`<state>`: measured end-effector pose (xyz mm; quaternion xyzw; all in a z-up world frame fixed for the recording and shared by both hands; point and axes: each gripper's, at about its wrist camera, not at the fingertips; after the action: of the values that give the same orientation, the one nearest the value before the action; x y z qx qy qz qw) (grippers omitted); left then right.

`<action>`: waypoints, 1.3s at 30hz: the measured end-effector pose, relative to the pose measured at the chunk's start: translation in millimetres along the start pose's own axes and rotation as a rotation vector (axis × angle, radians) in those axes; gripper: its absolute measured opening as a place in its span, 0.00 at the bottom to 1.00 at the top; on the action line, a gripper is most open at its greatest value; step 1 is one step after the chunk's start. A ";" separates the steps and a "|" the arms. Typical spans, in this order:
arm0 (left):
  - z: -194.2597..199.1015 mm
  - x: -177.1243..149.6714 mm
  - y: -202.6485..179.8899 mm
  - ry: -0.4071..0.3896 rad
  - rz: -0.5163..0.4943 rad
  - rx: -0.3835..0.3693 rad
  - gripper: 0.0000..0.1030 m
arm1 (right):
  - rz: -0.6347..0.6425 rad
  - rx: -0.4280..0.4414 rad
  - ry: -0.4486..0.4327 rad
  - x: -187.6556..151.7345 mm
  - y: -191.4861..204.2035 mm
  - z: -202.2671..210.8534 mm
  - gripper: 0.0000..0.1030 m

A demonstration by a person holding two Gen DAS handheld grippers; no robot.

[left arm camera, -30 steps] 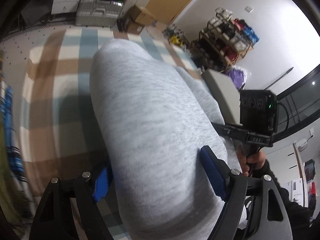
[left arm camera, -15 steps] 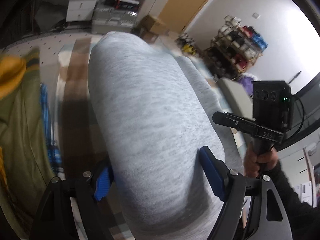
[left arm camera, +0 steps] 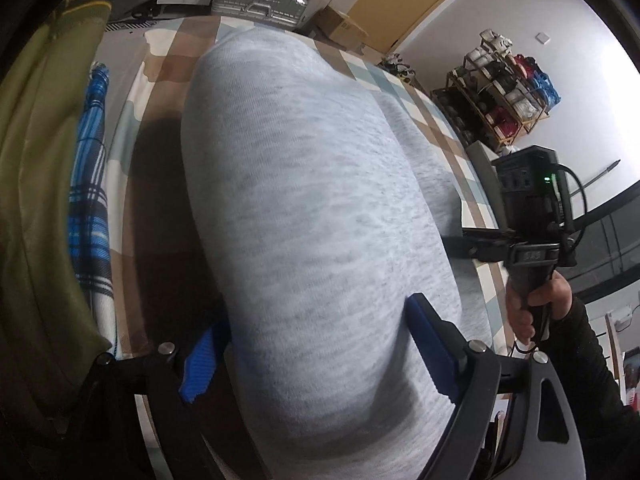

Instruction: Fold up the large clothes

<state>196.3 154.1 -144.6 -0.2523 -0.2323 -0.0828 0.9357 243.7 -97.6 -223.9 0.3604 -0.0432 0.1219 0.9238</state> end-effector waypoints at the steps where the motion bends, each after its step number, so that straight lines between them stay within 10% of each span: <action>1: 2.3 2.3 -1.2 0.008 0.000 0.001 0.83 | -0.004 0.009 0.020 3.4 -0.2 -9.2 0.67; 10: 15.1 11.8 -31.8 0.016 -0.059 0.076 0.77 | 0.069 0.130 -0.064 -12.6 14.9 -2.2 0.32; 28: 136.5 32.9 -51.4 -0.212 -0.132 0.072 0.77 | 0.262 0.211 -0.336 -22.9 142.0 96.4 0.31; 39: 280.2 56.4 28.4 -0.285 -0.059 0.305 0.78 | 0.375 0.332 -0.381 33.3 312.6 66.0 0.33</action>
<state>143.4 319.4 84.3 -0.1102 -0.3793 -0.0373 0.9179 196.3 86.3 35.1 0.5084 -0.2608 0.2258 0.7890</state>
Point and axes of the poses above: each gripper's, at about its wrist camera, not at the fingertips, and z roughly against the way its jaws point, y to its left, x to its top, and after that the axes turned 10 degrees about -z, right-handed
